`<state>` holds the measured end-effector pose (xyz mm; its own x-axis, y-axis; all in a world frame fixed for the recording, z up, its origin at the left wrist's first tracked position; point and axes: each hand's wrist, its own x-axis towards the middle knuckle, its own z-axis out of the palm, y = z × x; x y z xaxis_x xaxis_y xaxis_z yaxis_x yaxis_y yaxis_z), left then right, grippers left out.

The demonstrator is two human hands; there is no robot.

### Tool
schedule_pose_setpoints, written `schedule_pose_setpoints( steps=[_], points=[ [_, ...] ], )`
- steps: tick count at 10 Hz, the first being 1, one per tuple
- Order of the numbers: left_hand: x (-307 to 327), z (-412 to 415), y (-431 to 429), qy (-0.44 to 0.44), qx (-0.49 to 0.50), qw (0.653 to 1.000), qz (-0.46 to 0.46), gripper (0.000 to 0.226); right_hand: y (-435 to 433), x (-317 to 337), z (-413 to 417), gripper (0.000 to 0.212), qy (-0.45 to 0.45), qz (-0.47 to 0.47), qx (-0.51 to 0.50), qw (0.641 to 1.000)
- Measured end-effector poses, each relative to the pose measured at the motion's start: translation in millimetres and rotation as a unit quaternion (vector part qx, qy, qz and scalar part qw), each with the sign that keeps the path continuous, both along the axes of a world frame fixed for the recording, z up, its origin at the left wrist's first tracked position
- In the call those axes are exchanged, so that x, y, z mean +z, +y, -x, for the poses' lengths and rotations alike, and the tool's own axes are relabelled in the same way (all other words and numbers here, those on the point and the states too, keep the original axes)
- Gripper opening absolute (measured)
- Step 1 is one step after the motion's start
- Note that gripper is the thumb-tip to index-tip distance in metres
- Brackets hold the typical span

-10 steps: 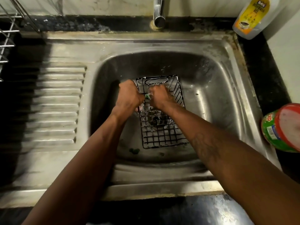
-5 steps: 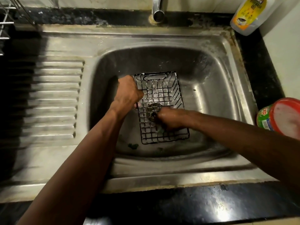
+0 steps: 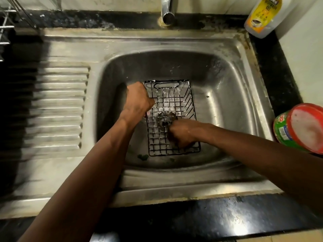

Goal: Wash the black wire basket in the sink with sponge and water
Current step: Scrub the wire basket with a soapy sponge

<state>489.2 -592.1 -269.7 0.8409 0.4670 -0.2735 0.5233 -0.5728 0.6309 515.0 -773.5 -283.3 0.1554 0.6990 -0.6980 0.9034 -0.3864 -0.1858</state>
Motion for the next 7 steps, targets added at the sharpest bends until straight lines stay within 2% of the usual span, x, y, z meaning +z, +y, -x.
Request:
schedule_pose_setpoints(
  steps=[1, 2, 3, 4, 5, 6, 7],
  points=[
    [8.0, 2.8, -0.3, 0.017, 0.004, 1.000, 0.000, 0.014, 0.2, 9.7, 9.1, 0.020, 0.005, 0.040, 0.061, 0.997],
    [1.0, -0.2, 2.3, 0.036, -0.001, 0.999, 0.004, 0.014, 5.2, 13.2, -13.5, 0.014, -0.056, -0.003, 0.011, 0.998],
    [0.4, -2.5, -1.9, 0.026, 0.000, 1.000, 0.008, 0.013, 18.4, 15.5, -51.6, 0.012, -0.188, -0.080, -0.050, 0.978],
    [-1.7, -7.0, -5.1, 0.025, 0.028, 0.999, -0.006, 0.008, 24.1, 13.8, -48.8, 0.015, -0.176, -0.065, -0.087, 0.978],
    [-4.9, -7.7, -2.8, 0.023, 0.079, 0.997, -0.005, 0.007, 16.4, 8.6, -14.6, 0.016, -0.086, 0.033, -0.071, 0.993],
    [-4.7, -6.5, 0.5, 0.028, 0.102, 0.994, 0.008, 0.006, 5.8, 7.1, -2.6, 0.010, -0.074, 0.079, -0.026, 0.994],
    [-4.2, -7.0, -0.4, 0.029, 0.117, 0.993, 0.022, 0.006, -1.0, 5.1, -3.6, 0.014, -0.044, 0.088, -0.033, 0.995]
  ],
)
